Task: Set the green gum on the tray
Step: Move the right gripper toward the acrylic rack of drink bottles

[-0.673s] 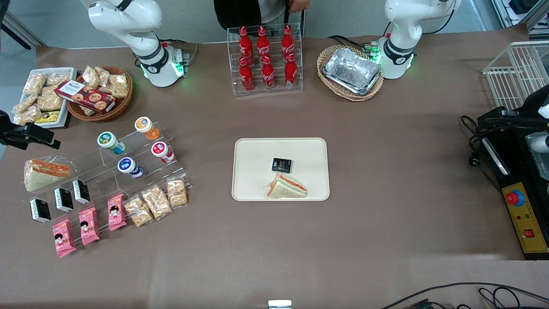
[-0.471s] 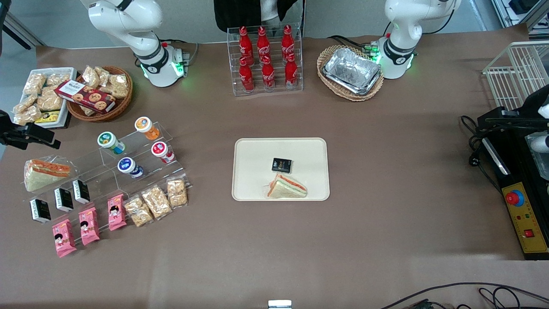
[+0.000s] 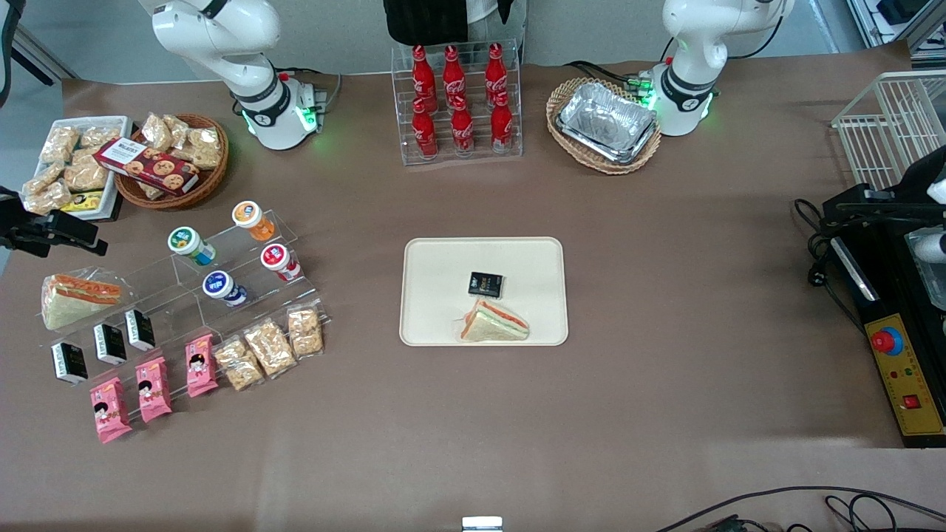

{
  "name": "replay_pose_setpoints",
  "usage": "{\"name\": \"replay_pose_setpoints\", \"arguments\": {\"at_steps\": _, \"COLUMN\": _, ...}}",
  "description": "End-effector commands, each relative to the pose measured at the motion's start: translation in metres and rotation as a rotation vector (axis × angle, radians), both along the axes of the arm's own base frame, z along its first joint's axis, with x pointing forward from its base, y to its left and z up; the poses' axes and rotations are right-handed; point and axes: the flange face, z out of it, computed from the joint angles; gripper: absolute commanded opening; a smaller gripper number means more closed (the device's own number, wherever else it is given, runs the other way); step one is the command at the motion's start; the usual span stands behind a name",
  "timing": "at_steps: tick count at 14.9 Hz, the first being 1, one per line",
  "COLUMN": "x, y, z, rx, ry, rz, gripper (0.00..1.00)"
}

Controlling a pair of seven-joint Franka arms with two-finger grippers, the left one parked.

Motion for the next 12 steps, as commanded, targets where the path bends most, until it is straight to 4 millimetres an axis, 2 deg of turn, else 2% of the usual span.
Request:
{"name": "replay_pose_setpoints", "arguments": {"at_steps": 1, "x": -0.043, "y": 0.005, "z": -0.012, "rx": -0.046, "ry": -0.016, "rz": 0.021, "gripper": 1.00}}
{"name": "replay_pose_setpoints", "arguments": {"at_steps": 4, "x": -0.112, "y": 0.011, "z": -0.046, "rx": -0.028, "ry": -0.107, "rz": 0.032, "gripper": 1.00}}
{"name": "replay_pose_setpoints", "arguments": {"at_steps": 6, "x": -0.139, "y": 0.014, "z": -0.064, "rx": -0.056, "ry": -0.109, "rz": 0.050, "gripper": 1.00}}
{"name": "replay_pose_setpoints", "arguments": {"at_steps": 12, "x": -0.144, "y": 0.007, "z": -0.071, "rx": -0.051, "ry": -0.085, "rz": 0.005, "gripper": 1.00}}
